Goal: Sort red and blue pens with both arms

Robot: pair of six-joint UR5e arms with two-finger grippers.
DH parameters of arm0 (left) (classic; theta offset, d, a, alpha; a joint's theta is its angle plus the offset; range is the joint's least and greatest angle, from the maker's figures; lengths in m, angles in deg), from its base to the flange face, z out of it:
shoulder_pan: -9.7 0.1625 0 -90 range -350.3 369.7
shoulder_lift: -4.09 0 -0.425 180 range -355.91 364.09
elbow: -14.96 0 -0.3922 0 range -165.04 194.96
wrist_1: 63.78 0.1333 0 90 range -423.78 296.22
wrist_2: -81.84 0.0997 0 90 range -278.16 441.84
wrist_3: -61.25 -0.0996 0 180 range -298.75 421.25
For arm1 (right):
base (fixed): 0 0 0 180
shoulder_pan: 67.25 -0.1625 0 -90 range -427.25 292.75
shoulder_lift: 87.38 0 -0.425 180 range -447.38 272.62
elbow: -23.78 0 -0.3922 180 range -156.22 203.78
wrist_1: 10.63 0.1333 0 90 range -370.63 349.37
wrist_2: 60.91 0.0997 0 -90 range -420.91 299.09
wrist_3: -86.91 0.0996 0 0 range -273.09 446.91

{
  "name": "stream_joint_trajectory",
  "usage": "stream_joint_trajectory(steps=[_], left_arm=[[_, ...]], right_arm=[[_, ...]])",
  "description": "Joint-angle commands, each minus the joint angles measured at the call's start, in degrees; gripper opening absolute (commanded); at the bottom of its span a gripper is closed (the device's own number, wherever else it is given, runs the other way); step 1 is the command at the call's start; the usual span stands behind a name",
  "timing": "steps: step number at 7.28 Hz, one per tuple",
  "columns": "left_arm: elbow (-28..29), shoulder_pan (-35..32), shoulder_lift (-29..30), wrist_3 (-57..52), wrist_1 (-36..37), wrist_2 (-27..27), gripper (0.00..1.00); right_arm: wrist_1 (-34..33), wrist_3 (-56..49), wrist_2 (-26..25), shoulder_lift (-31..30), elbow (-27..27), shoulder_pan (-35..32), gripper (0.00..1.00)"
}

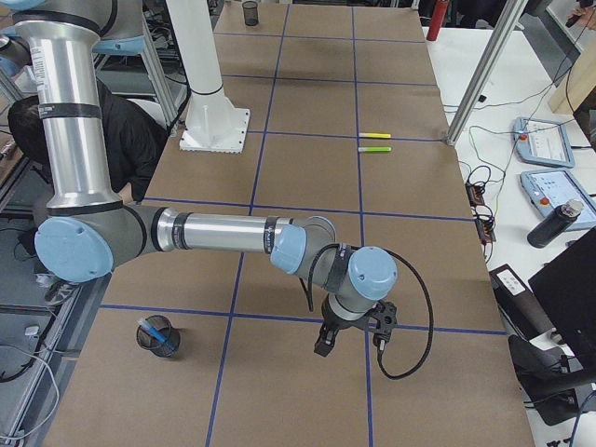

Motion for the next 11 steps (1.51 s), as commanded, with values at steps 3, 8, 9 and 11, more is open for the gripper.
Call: stream_joint_trajectory(steps=[3,8,9,11], left_arm=[[8.2,-6.9,-2.4,-1.8,11.3,0.3,0.00],[13.1,-12.4,-4.0,-2.0,25.7,0.5,0.00],[14.8,-13.4,-4.0,-2.0,26.7,0.4,0.00],[17.2,-14.1,-4.0,-1.8,27.0,0.3,0.00]], right_arm=[[1.0,0.6,3.9,-0.3,-1.4,2.2,1.00],[1.0,0.7,4.0,-0.5,-2.3,2.4,1.00],[1.0,0.8,4.0,-0.8,-2.9,2.5,1.00],[1.0,0.7,4.0,-0.9,-3.0,2.7,1.00]])
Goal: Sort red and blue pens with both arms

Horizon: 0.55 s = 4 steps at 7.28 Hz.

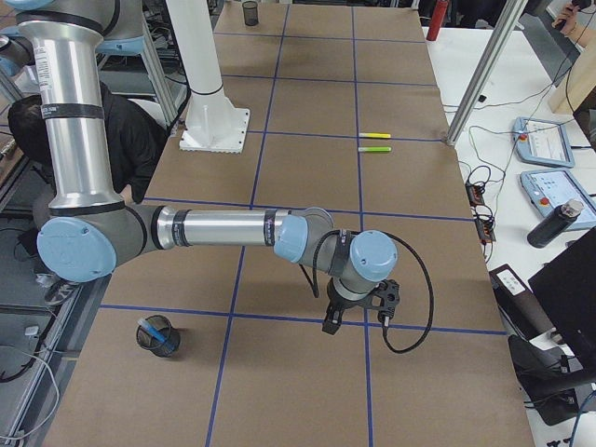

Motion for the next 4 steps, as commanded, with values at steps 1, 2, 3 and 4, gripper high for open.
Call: stream_joint_trajectory(steps=[1,2,3,4], left_arm=[[2.8,-0.9,0.0,0.2,0.4,0.0,0.00],[3.9,-1.5,0.0,0.2,0.4,0.0,0.00],[5.7,-1.6,0.1,0.3,0.3,-0.2,0.00],[6.7,-1.6,0.0,0.4,0.2,-0.4,0.00]], right_arm=[[0.0,-0.1,0.0,-0.1,-0.2,0.1,1.00],[0.0,-0.1,0.0,0.0,-0.3,0.1,1.00],[0.0,-0.1,0.0,-0.1,-0.5,0.1,1.00],[0.0,0.0,-0.1,-0.1,-0.9,0.1,1.00]])
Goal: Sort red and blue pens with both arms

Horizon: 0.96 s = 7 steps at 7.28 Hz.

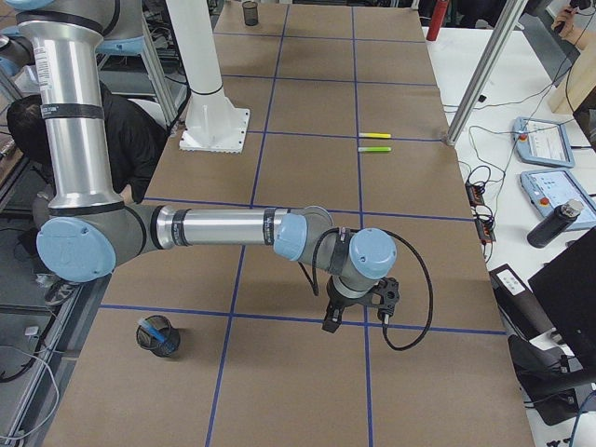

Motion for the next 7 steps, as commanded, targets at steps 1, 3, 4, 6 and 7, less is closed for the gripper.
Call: stream_joint_trajectory(steps=[1,3,4,6,7], left_arm=[[2.8,-0.1,-0.1,0.3,-0.1,-0.4,0.00],[6.2,-0.1,0.3,0.3,-0.9,-0.6,0.00],[7.7,-0.2,0.7,0.3,-1.4,-0.6,0.00],[10.5,-0.1,1.7,0.2,-3.8,-3.2,0.08],[10.7,-0.1,1.7,0.0,-5.1,-3.5,0.45]], right_arm=[[0.0,0.0,-0.2,0.1,-0.5,0.0,1.00],[0.0,0.0,-0.2,0.1,-0.5,0.0,1.00],[0.0,-0.1,-0.2,0.1,-0.5,0.0,1.00],[0.0,-0.1,-0.2,0.1,-0.5,0.0,1.00],[0.0,-0.1,-0.2,0.1,-0.5,0.0,1.00]])
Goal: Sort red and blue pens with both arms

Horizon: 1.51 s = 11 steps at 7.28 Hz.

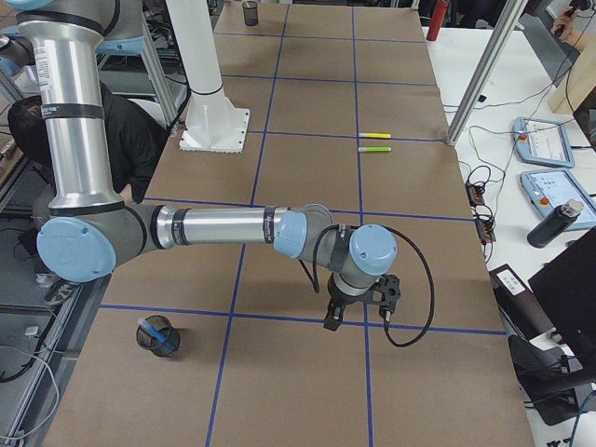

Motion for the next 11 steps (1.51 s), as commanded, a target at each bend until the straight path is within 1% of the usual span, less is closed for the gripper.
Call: stream_joint_trajectory(steps=[1,2,3,4,6,7,8,9,10,11], left_arm=[[1.9,0.0,0.3,0.0,-4.4,-1.1,0.55],[1.6,0.0,0.5,0.0,-4.4,-2.6,1.00],[1.6,0.0,2.1,0.1,-4.2,-3.4,1.00],[1.1,0.0,5.5,0.1,-4.0,-3.3,1.00],[-0.1,0.0,16.6,-0.3,-4.2,-2.8,1.00],[-4.6,0.4,20.1,-0.5,-4.8,-2.8,1.00],[-12.3,0.4,20.8,-0.7,-9.3,-3.0,1.00],[-16.9,1.0,20.9,-0.7,-18.6,-3.4,1.00],[-19.0,3.1,20.8,-0.7,-26.1,-4.5,1.00],[-19.3,7.7,20.9,-0.1,-33.5,-6.9,1.00]], right_arm=[[0.0,0.0,0.1,0.0,-0.3,0.0,1.00],[0.0,0.0,0.2,0.0,-0.4,0.0,1.00],[0.0,0.0,0.2,0.0,-0.5,0.0,1.00],[0.0,0.0,0.2,0.0,-1.4,0.0,1.00],[0.9,-0.8,-0.7,0.1,-3.1,0.0,1.00],[2.0,-0.3,-0.2,0.2,-3.2,0.0,1.00],[1.9,0.0,0.2,0.8,-3.5,0.9,1.00],[2.0,-0.1,-0.1,1.1,-5.2,1.7,1.00],[2.1,-0.3,0.0,1.0,-6.1,1.8,1.00],[3.8,0.0,-0.1,0.5,-6.1,2.0,1.00]])
